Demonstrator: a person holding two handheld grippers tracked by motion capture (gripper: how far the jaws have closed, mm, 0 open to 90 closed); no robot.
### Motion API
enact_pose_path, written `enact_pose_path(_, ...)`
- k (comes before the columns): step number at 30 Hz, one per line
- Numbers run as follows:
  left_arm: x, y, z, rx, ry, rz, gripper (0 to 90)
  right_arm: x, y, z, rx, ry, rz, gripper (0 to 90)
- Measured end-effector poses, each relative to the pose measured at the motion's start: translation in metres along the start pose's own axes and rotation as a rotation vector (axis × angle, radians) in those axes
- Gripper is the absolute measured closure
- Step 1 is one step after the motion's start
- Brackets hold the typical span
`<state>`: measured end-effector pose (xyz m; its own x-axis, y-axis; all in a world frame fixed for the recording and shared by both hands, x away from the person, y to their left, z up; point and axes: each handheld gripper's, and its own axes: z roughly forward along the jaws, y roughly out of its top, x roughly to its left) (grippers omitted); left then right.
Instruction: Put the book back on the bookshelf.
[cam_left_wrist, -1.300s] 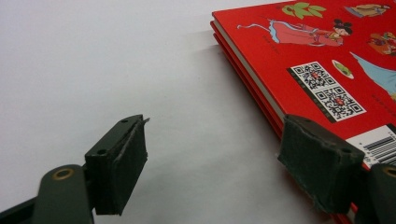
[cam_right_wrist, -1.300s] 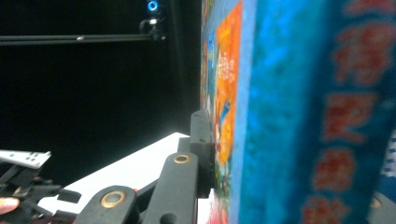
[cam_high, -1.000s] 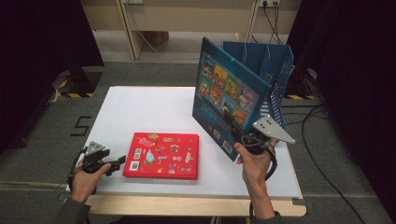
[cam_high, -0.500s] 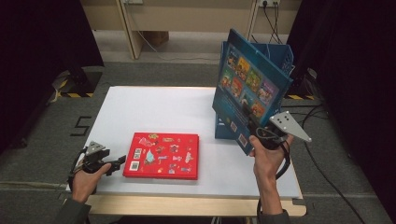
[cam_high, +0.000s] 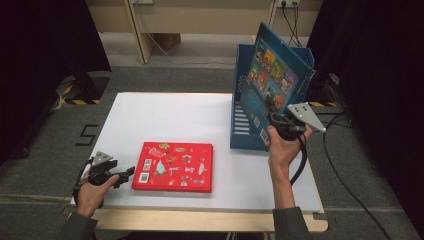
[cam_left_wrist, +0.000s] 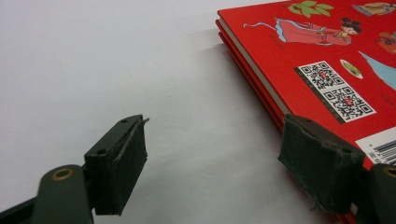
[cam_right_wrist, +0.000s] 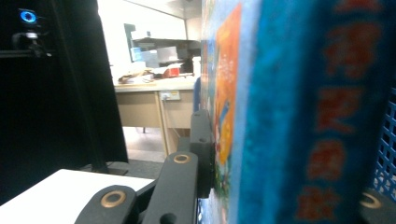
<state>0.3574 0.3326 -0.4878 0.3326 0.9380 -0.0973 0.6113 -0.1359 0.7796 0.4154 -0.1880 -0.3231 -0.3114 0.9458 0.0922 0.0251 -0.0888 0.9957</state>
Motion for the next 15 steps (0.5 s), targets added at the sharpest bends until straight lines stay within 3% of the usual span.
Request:
enact_pose_path(11, -0.001, 0.0, 0.001, 0.003, -0.006, 0.006, 22.0, 0.008, -0.003, 0.042, 0.035, -0.062, -0.047, 82.3)
enact_pose_path(15, -0.001, 0.0, 0.0, 0.001, -0.01, 0.005, 22.0, 0.012, -0.009, 0.066, 0.056, -0.07, -0.017, 82.2)
